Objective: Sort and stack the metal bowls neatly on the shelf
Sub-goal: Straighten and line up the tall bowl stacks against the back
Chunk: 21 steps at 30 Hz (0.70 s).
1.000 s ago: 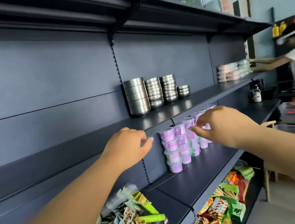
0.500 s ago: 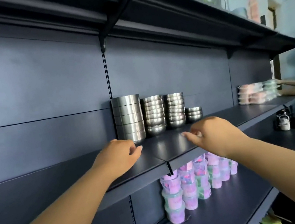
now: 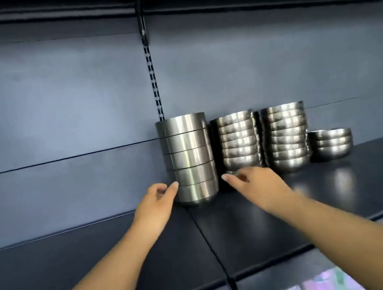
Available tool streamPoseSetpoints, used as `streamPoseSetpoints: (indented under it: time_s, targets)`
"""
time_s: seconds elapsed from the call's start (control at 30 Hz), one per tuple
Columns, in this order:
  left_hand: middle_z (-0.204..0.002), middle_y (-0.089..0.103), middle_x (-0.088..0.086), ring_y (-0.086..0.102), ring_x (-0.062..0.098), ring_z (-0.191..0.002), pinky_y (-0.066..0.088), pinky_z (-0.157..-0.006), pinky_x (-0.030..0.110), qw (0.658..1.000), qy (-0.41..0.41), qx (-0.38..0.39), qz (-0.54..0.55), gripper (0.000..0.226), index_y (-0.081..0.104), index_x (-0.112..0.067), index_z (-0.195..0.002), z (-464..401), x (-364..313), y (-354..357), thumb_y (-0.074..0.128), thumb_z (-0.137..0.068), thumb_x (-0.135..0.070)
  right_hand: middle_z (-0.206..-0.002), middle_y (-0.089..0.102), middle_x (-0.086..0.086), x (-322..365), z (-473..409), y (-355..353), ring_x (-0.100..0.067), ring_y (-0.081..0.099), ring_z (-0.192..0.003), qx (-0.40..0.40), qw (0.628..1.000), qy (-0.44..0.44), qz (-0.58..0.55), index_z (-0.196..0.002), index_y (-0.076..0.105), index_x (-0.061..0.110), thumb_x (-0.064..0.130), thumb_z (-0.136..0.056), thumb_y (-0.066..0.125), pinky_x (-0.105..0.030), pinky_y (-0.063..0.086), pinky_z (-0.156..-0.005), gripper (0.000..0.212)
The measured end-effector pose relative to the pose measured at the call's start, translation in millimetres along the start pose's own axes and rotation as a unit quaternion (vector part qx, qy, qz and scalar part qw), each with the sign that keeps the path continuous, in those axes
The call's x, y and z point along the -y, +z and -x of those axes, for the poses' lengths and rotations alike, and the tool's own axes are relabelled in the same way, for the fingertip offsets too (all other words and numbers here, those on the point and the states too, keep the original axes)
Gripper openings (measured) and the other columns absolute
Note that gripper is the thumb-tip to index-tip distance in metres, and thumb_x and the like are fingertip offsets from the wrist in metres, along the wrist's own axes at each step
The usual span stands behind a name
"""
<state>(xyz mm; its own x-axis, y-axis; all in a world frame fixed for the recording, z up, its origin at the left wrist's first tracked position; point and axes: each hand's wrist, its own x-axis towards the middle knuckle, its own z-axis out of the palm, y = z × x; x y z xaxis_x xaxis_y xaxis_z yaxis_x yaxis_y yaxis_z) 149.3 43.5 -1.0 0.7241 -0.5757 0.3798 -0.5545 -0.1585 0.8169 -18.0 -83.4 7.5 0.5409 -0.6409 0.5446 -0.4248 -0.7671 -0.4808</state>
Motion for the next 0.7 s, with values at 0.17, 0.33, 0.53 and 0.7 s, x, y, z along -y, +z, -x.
streamPoseSetpoints:
  time_s: [0.17,0.33,0.53,0.7]
  targets:
    - [-0.137,0.040,0.002,0.037,0.022,-0.128,0.027,-0.102,0.033,0.963,-0.117,-0.091,0.224,0.064,0.035,-0.019,-0.134,-40,-7,48,0.044,-0.085,-0.059,-0.126,0.055,-0.008,-21,-75,40,-0.025,0.048,-0.118,0.029,0.968,0.060,-0.242,-0.124,0.051,0.011,0.057,-0.087,0.040,-0.033,0.035,-0.094,0.060]
    - [-0.156,0.014,-0.004,0.018,0.016,-0.142,0.015,-0.113,0.034,0.960,-0.079,-0.101,0.250,0.078,0.010,-0.031,-0.147,-63,-9,69,0.042,-0.083,-0.061,-0.155,0.016,-0.003,-8,-102,78,-0.021,0.017,-0.141,0.052,0.909,0.076,-0.407,-0.147,0.014,0.017,0.059,-0.086,0.037,-0.038,0.015,-0.113,0.077]
    - [-0.146,0.017,-0.020,0.016,-0.006,-0.120,0.013,-0.099,0.021,0.964,-0.040,-0.083,0.250,0.092,0.005,-0.038,-0.146,-75,-2,86,0.042,-0.069,-0.071,-0.154,0.017,-0.001,2,-108,99,-0.020,0.019,-0.140,0.040,0.886,0.088,-0.453,-0.146,0.013,0.023,0.062,-0.082,0.040,-0.041,0.018,-0.114,0.079]
    - [-0.151,0.015,-0.020,0.018,0.005,-0.139,0.014,-0.113,0.029,0.967,-0.026,-0.089,0.237,0.105,0.005,-0.040,-0.145,-78,1,88,0.047,-0.058,-0.082,-0.157,0.009,-0.003,-5,-112,100,-0.021,0.011,-0.143,0.068,0.895,0.084,-0.432,-0.147,0.002,0.019,0.064,-0.083,0.035,-0.037,0.013,-0.114,0.085]
